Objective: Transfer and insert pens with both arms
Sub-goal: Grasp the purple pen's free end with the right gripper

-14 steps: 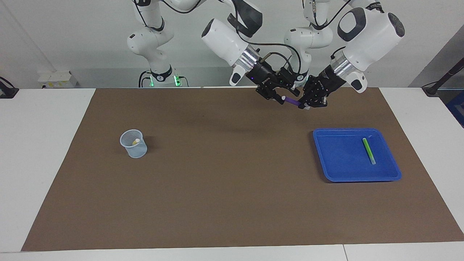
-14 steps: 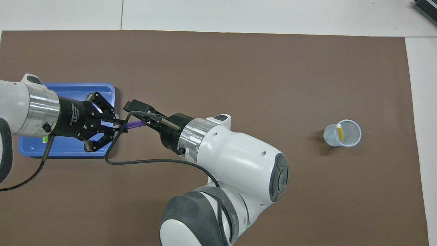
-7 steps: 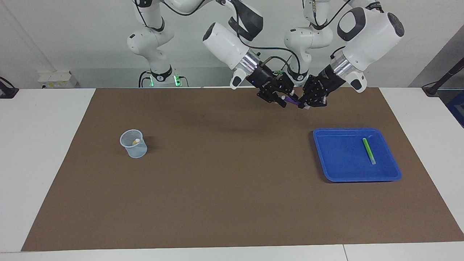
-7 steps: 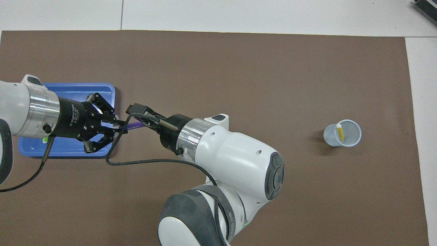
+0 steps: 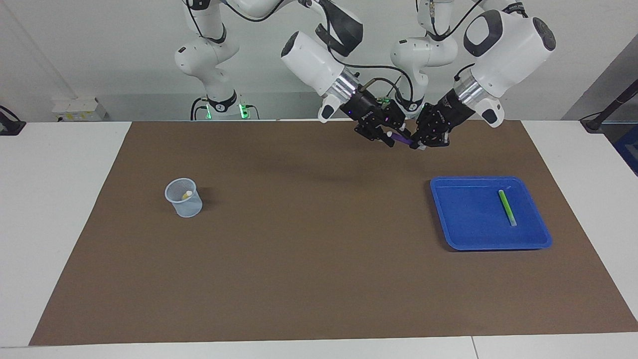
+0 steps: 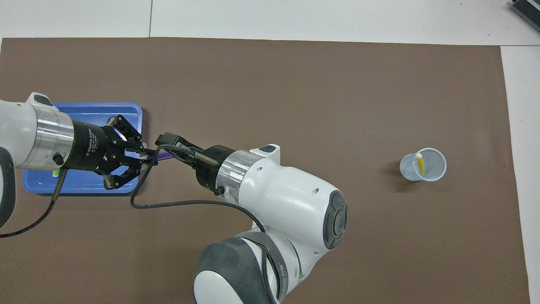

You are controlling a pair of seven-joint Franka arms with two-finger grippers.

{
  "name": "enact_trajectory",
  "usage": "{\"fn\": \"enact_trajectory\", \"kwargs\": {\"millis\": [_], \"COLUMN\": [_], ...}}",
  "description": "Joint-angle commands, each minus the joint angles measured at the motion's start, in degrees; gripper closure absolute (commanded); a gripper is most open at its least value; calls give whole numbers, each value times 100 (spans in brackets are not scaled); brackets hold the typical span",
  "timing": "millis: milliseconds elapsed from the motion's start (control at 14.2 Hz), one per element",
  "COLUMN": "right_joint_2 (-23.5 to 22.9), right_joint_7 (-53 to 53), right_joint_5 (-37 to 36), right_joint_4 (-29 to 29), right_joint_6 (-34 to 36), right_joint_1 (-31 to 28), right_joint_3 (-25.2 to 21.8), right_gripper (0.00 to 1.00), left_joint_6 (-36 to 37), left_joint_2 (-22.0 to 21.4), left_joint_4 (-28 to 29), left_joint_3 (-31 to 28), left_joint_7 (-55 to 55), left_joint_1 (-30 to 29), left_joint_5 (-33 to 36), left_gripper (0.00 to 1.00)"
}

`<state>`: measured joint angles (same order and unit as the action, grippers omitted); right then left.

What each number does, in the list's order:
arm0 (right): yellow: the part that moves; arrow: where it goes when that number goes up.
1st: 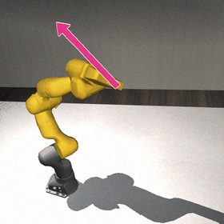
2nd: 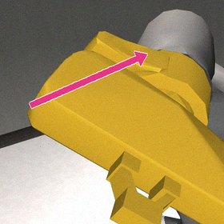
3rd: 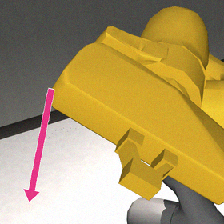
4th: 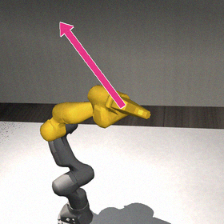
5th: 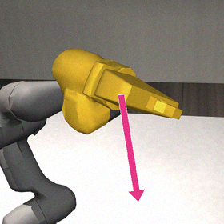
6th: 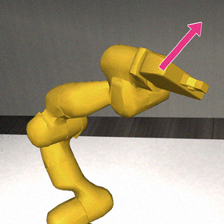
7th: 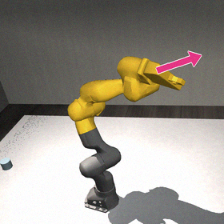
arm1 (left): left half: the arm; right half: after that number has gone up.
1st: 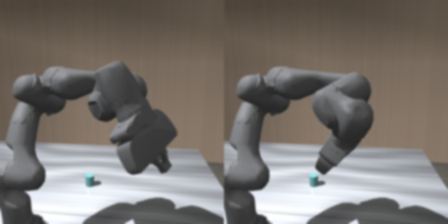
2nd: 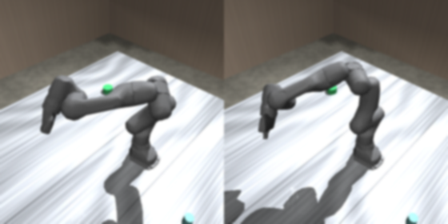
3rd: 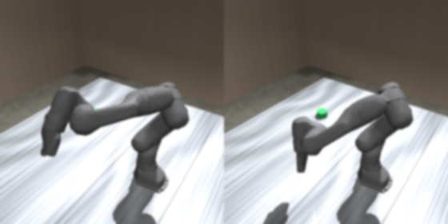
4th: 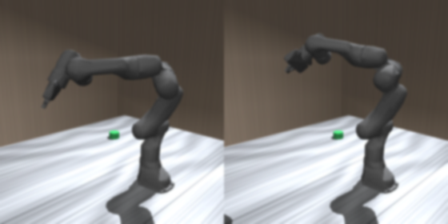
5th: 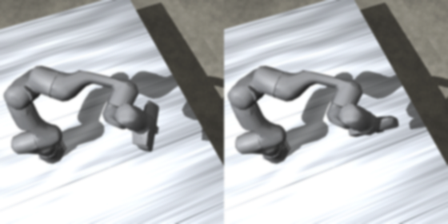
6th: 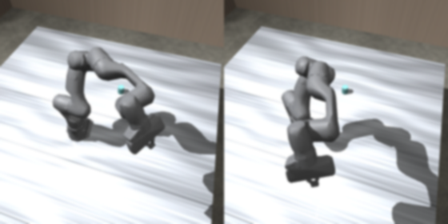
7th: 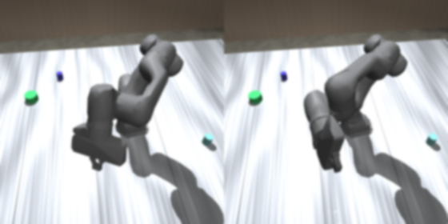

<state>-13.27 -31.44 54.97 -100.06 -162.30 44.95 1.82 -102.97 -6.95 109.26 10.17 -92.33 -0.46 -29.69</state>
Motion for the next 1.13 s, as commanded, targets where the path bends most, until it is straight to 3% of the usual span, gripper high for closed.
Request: {"fn": "enact_trajectory", "kwargs": {"millis": [0,70,846,1057], "right_joint_2": [87,87,96,96], "right_joint_7": [147,147,156,165], "right_joint_5": [128,128,136,136], "right_joint_4": [-146,-146,-234,-242], "right_joint_6": [-56,-56,-346,-346], "right_joint_1": [5,5,120,120], "right_joint_3": [20,29,38,38], "right_gripper": [57,61,64,75], "left_joint_6": [40,40,84,75], "left_joint_2": [-201,-201,-245,-271], "left_joint_4": [192,192,201,271], "left_joint_3": [-68,-68,-77,-77], "left_joint_7": [-48,-49,-40,-31], "left_joint_1": [46,46,46,37], "left_joint_5": [-81,-81,-81,-81], "left_gripper": [100,100,100,100]}}
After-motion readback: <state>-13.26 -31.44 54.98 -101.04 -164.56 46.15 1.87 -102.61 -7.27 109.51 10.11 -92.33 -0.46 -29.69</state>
